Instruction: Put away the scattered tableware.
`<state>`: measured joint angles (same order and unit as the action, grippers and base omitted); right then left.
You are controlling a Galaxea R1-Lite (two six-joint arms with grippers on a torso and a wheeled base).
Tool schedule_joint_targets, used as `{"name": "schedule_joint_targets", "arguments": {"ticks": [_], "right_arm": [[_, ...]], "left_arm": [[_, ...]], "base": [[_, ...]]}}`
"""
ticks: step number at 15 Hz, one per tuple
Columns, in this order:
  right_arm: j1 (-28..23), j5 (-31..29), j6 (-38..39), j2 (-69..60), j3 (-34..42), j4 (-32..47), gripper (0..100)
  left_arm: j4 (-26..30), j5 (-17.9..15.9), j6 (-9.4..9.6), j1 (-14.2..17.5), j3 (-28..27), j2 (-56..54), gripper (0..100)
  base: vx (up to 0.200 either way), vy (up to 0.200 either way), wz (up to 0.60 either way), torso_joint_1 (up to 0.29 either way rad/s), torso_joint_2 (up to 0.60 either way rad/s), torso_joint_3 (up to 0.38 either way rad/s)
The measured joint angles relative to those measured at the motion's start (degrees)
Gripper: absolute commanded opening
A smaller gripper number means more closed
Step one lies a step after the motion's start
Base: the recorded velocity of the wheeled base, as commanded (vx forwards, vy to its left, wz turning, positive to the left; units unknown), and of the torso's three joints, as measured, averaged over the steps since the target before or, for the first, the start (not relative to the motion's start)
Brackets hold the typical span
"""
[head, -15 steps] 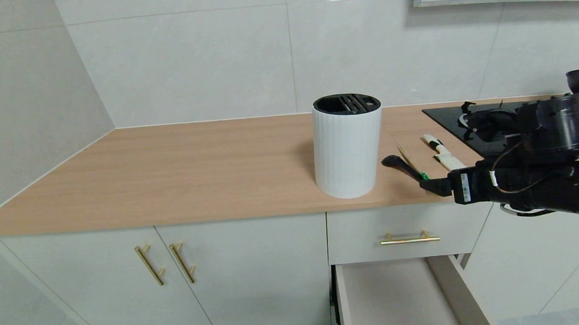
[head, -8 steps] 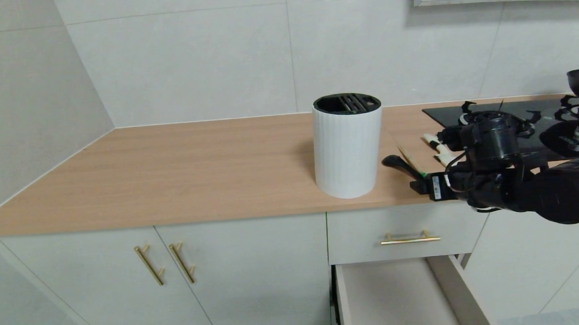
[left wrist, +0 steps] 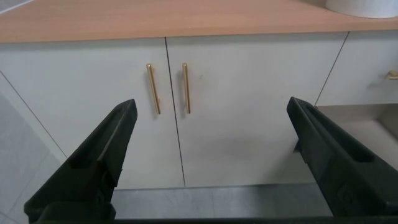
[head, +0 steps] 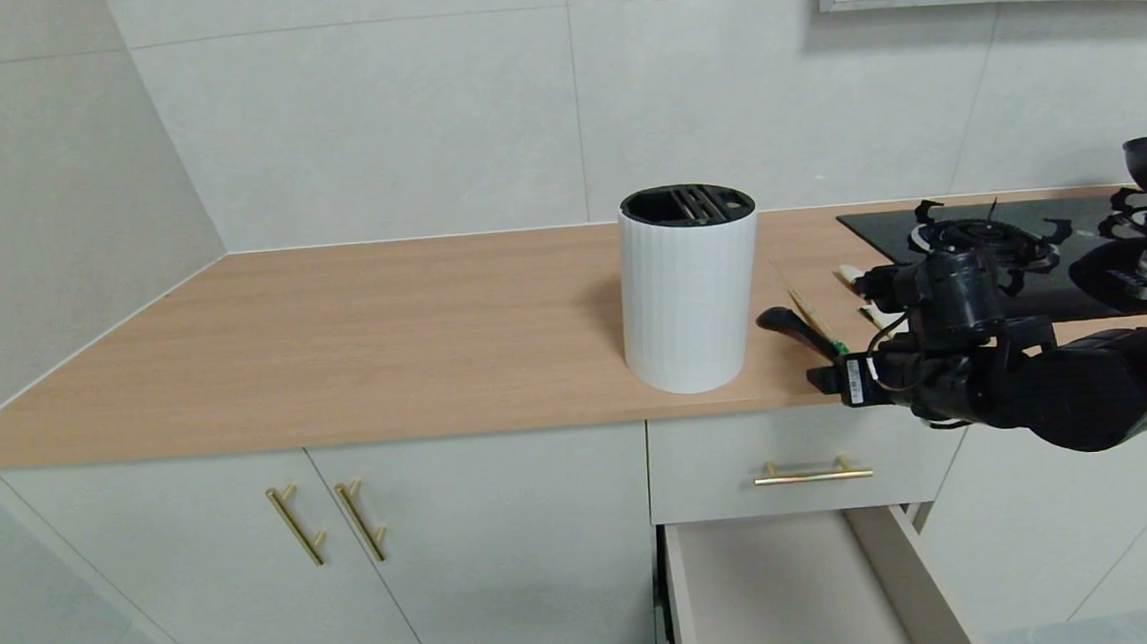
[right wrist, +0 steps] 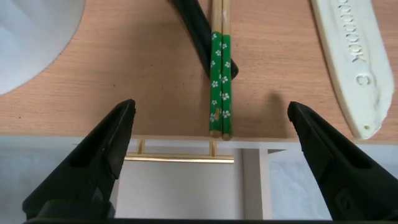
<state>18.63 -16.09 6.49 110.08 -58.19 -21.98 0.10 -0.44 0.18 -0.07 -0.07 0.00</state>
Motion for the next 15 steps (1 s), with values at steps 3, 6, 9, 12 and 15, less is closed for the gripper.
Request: {"name": "schedule_joint_targets", "arguments": {"ticks": [3,6,9,12,15], "right_arm": [[-0.02,0.02,0.24,0.15,-0.05,-0.16,0],[0.0,0.02,0.38,0.5,-0.07,-0.22,0],[-0.02,0.0,0.62,0.65,-0.18,-0.24,0],[-0.02,0.02,0.73,0.48,-0.18,-0.22,0],[0.02,0.02,0.73,-1.29,0.24,0.12,0]], "left_arm": [[0.0,0.0,-0.02,0.0,0.0,0.0,100],[0.0,0.0,0.0,-0.02,0.0,0.0,100],[0.0,0.0,0.0,-0.02,0.0,0.0,100],[0.0,0.0,0.0,-0.02,0.02,0.0,100],[0.0,0.0,0.0,-0.02,0.02,0.0,100]], "base": [[0.0,0.0,0.0,0.0,0.0,0.0],[0.0,0.0,0.0,0.0,0.0,0.0],[0.0,0.0,0.0,0.0,0.0,0.0],[0.0,0.0,0.0,0.0,0.0,0.0],[0.0,0.0,0.0,0.0,0.0,0.0]]}}
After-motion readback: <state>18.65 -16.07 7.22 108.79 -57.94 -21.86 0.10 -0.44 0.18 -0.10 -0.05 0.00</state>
